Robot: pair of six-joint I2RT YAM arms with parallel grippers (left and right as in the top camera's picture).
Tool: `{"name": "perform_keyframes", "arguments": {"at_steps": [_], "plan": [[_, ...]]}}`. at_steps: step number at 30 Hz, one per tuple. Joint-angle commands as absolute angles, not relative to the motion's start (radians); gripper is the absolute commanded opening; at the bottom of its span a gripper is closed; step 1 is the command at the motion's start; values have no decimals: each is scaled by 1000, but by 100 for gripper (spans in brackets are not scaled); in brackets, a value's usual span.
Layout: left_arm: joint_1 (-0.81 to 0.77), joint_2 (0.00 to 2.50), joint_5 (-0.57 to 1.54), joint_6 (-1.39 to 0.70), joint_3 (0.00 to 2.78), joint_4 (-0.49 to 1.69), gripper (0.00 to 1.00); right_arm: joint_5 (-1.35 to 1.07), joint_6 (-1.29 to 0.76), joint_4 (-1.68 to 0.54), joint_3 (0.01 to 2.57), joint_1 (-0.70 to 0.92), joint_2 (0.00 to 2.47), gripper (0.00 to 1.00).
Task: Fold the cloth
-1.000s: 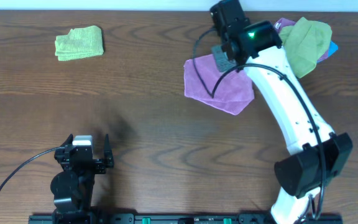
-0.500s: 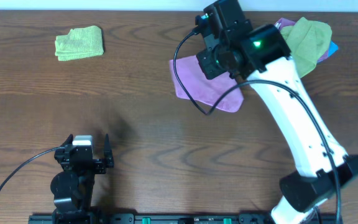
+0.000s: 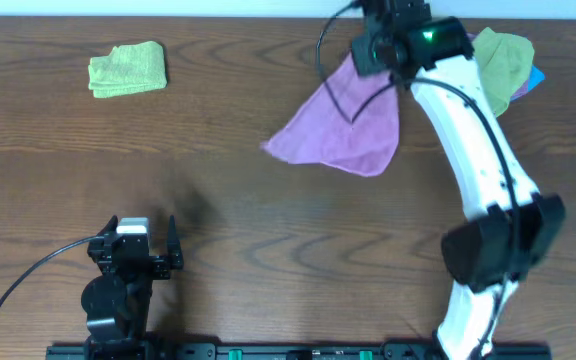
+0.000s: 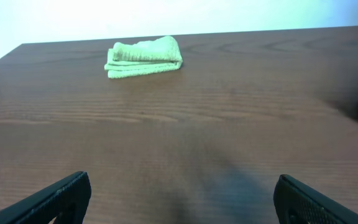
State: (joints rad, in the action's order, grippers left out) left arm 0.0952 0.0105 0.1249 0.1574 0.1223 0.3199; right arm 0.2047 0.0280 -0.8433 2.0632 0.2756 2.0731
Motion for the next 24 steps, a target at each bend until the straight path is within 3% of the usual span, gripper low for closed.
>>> {"name": "perform_keyframes", "arguments": {"at_steps": [1, 2, 14, 19, 22, 24], "plan": [[92, 4, 131, 157, 100, 327, 95, 332, -23, -792, 2073, 224, 2159, 34], [92, 4, 131, 157, 100, 327, 96, 333, -52, -791, 2073, 215, 2175, 99], [92, 4, 131, 157, 100, 327, 95, 221, -59, -1191, 2073, 252, 2175, 99], [92, 4, 131, 157, 100, 327, 95, 150, -42, -1314, 2073, 281, 2162, 86], [92, 4, 131, 157, 100, 327, 95, 128, -36, -1393, 2073, 282, 2152, 71], [92, 4, 131, 157, 100, 327, 95, 111, -35, -1431, 2073, 282, 2143, 68]]}}
